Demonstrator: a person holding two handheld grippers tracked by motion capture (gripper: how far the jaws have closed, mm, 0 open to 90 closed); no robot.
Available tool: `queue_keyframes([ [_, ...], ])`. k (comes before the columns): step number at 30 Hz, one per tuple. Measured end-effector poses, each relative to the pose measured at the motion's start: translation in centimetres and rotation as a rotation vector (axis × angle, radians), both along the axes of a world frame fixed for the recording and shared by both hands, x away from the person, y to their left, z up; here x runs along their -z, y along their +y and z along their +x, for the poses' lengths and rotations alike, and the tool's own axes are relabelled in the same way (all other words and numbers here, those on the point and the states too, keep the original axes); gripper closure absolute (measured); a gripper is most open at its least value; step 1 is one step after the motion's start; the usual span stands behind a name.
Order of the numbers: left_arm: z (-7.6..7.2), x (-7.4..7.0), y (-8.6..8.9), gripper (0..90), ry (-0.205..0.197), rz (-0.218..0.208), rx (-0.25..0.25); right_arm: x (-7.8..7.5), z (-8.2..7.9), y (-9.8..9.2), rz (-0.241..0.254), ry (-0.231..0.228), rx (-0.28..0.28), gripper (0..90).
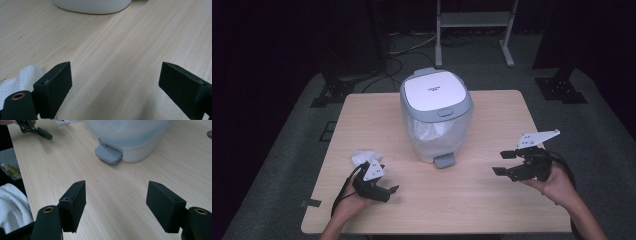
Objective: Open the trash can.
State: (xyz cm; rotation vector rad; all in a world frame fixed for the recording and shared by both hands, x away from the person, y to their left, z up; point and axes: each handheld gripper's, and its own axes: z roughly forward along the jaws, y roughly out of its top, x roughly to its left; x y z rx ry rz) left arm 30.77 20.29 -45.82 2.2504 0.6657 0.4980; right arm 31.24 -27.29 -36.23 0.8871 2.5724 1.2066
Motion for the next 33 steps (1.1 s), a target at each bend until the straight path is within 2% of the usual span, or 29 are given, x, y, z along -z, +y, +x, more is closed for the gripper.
queue_keyframes([
  [13,0.1,0.1,0.3,10.4,0.005,-0.002,-0.008,-3.1,1.0,1.0,-0.012,-0.028,-0.023,33.7],
  [25,0.0,0.1,0.2,10.4,0.007,0.001,-0.006,-6.2,2.1,1.9,-0.001,-0.047,-0.038,38.3],
  [33,0.0,0.2,0.2,10.4,0.004,-0.004,-0.01,-8.1,2.8,2.8,-0.016,-0.058,-0.05,40.7],
])
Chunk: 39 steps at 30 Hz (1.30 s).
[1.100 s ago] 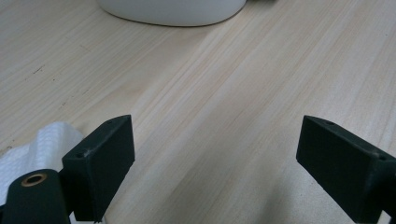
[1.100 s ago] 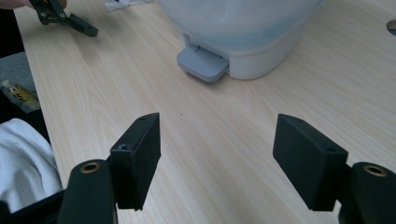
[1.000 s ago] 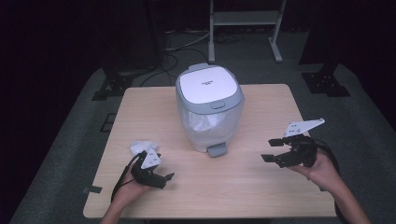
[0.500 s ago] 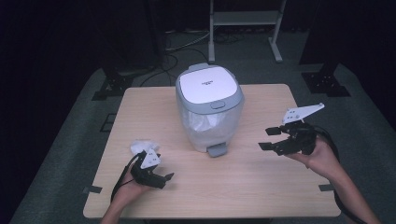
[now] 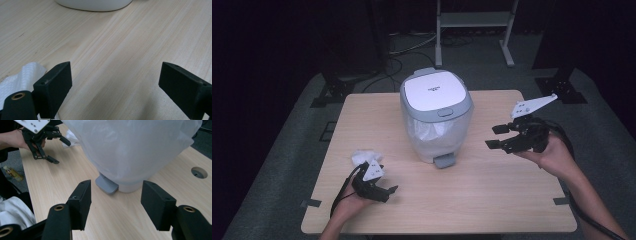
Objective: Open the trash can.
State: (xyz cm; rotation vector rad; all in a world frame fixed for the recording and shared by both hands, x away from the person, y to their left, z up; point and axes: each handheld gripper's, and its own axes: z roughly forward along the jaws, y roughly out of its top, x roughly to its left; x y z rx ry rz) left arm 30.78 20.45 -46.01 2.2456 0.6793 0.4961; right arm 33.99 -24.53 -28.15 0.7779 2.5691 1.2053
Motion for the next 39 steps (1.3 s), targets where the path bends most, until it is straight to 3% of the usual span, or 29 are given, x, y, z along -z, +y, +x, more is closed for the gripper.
queue_keyframes([
  [14,0.0,0.0,0.0,10.4,-0.002,0.012,0.0,-3.4,0.8,2.0,-0.016,-0.022,-0.024,48.0],
  [39,0.0,0.1,0.1,10.4,-0.006,0.027,0.0,-6.0,2.8,4.9,-0.011,-0.019,-0.046,60.4],
])
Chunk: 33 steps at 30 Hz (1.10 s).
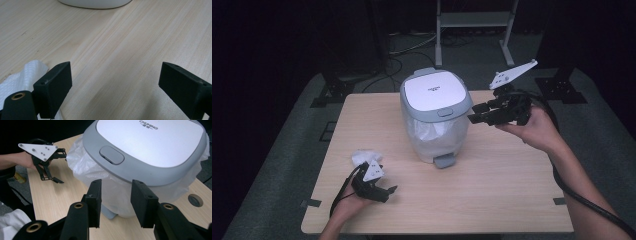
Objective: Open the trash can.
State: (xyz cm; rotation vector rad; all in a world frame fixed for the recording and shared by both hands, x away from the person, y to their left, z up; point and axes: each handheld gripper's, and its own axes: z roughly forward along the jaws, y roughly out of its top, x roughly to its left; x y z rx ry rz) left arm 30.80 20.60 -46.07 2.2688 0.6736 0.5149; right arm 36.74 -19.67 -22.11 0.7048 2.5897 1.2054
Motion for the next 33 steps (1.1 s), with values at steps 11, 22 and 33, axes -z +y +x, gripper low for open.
queue_keyframes([
  [11,0.0,0.1,0.0,10.3,0.0,-0.002,0.0,-0.5,0.8,1.0,0.009,0.007,-0.007,67.5],
  [22,0.0,0.1,-0.1,10.4,0.001,0.001,0.003,-0.9,1.7,2.5,-0.017,0.005,-0.012,72.7],
  [33,0.0,0.1,0.0,10.3,0.001,0.002,0.001,-1.0,2.7,4.7,-0.041,0.005,-0.034,76.5],
])
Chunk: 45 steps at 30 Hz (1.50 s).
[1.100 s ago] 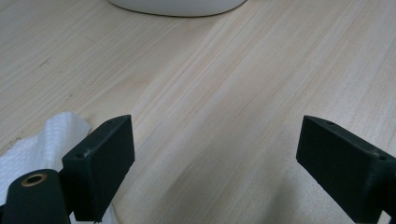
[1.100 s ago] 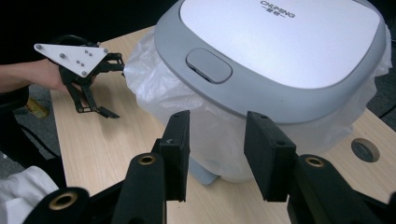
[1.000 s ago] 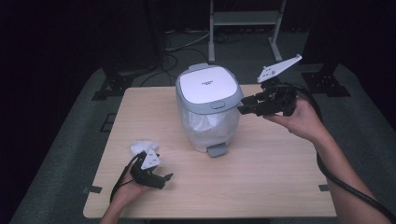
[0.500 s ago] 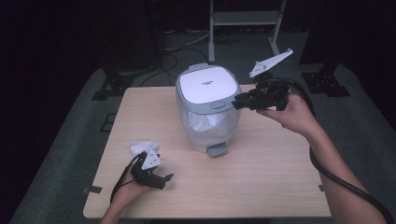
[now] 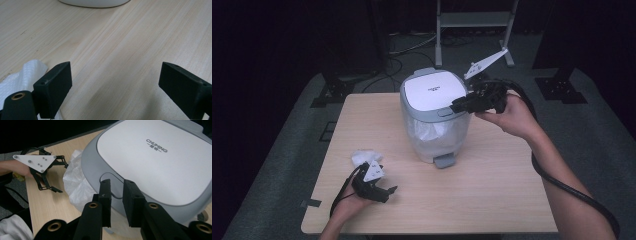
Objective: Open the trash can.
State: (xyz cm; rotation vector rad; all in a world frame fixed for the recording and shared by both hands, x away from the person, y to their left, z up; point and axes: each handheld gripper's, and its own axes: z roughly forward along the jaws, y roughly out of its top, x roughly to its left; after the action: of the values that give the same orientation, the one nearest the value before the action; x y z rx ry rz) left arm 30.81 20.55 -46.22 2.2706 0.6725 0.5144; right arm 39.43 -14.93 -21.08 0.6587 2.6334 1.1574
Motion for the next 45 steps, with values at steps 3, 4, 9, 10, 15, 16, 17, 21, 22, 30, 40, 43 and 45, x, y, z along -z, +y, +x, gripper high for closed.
queue_keyframes([
  [3,0.0,0.0,0.1,10.3,-0.003,0.002,0.0,0.1,0.1,0.5,0.004,0.004,-0.006,76.6],
  [4,0.0,0.0,0.1,10.4,-0.002,0.002,-0.001,0.2,0.3,0.9,0.0,0.007,-0.014,78.0],
  [9,0.0,0.0,0.2,10.4,-0.001,0.001,-0.003,0.4,0.7,1.9,-0.013,0.009,-0.022,79.4],
  [10,0.1,0.0,0.2,10.3,-0.001,0.0,-0.004,0.5,0.8,2.0,-0.015,0.01,-0.022,79.4],
  [15,0.1,0.0,0.3,10.4,0.0,0.001,-0.004,0.6,1.1,2.5,-0.027,0.015,-0.018,80.8],
  [16,0.1,0.0,0.3,10.4,0.0,-0.001,-0.006,0.7,1.3,2.7,-0.035,0.014,-0.017,82.6],
  [17,0.1,0.0,0.3,10.3,0.0,-0.001,-0.006,0.8,1.3,2.8,-0.04,0.015,-0.013,83.2],
  [21,0.1,0.0,0.3,10.3,-0.001,-0.001,-0.007,1.1,1.5,3.0,-0.055,0.011,-0.008,86.9],
  [22,0.1,0.0,0.3,10.3,0.0,-0.001,-0.007,1.1,1.5,3.0,-0.052,0.014,-0.006,88.2],
  [30,0.0,0.0,0.2,10.3,0.001,0.0,-0.003,1.1,1.5,3.1,-0.057,0.007,-0.003,89.8],
  [40,0.0,0.1,0.1,10.3,0.002,0.007,0.003,1.2,1.1,3.3,-0.09,-0.014,-0.007,89.9],
  [43,0.0,0.1,0.1,10.3,0.001,0.005,0.002,1.3,1.1,3.2,-0.088,-0.019,-0.008,89.9],
  [45,0.0,0.1,0.1,10.3,0.001,0.005,0.003,1.3,1.1,3.2,-0.09,-0.018,-0.009,89.9],
])
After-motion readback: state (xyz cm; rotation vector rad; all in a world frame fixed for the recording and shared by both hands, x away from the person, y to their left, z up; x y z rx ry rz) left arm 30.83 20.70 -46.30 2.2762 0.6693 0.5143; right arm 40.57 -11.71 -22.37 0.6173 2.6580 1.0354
